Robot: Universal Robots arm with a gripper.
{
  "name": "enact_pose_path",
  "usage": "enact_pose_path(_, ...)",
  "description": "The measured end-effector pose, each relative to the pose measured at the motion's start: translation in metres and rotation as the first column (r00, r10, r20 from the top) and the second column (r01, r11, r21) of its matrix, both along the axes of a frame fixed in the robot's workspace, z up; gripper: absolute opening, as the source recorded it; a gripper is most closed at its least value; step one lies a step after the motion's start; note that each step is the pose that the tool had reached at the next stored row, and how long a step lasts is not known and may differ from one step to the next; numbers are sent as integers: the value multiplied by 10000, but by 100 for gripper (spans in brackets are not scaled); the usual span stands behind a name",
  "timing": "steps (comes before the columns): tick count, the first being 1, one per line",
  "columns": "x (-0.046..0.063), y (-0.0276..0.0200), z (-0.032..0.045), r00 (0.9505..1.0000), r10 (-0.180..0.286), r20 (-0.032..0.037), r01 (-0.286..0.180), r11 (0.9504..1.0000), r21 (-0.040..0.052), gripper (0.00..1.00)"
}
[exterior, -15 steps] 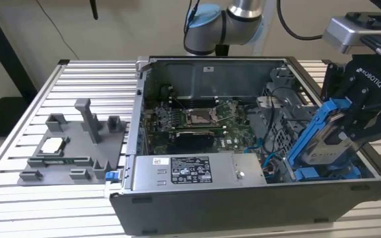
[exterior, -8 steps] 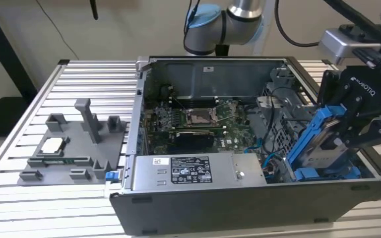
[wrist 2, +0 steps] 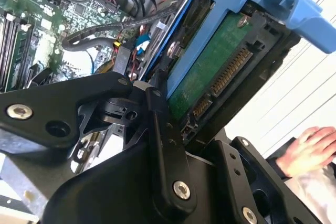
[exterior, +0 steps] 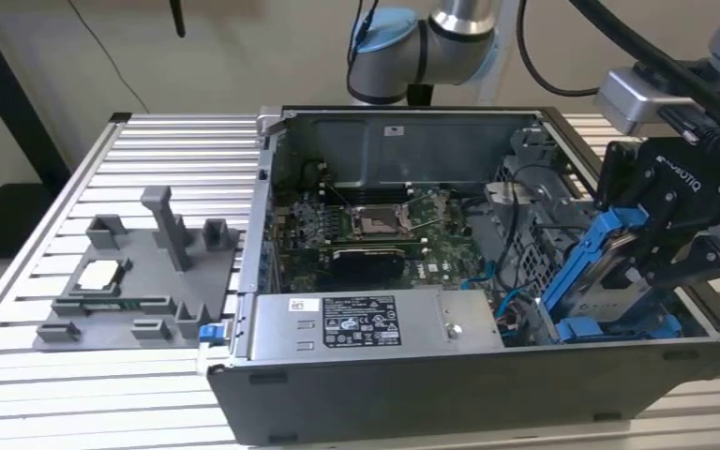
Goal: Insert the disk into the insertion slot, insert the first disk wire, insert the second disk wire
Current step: 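Insert the disk into the insertion slot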
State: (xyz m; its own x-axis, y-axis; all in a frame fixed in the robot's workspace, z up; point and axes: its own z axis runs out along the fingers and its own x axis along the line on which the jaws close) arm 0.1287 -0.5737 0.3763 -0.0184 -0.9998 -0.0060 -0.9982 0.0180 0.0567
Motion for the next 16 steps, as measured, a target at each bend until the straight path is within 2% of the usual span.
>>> enact_pose_path(9, 0, 0, -1, 10000, -1, 0, 1, 10000, 1, 34)
enact_pose_path(10, 0, 0, 2, 10000, 0, 0, 0, 10000, 2, 41)
enact_pose_path(16, 0, 0, 89, 10000, 0, 0, 0, 10000, 1, 41)
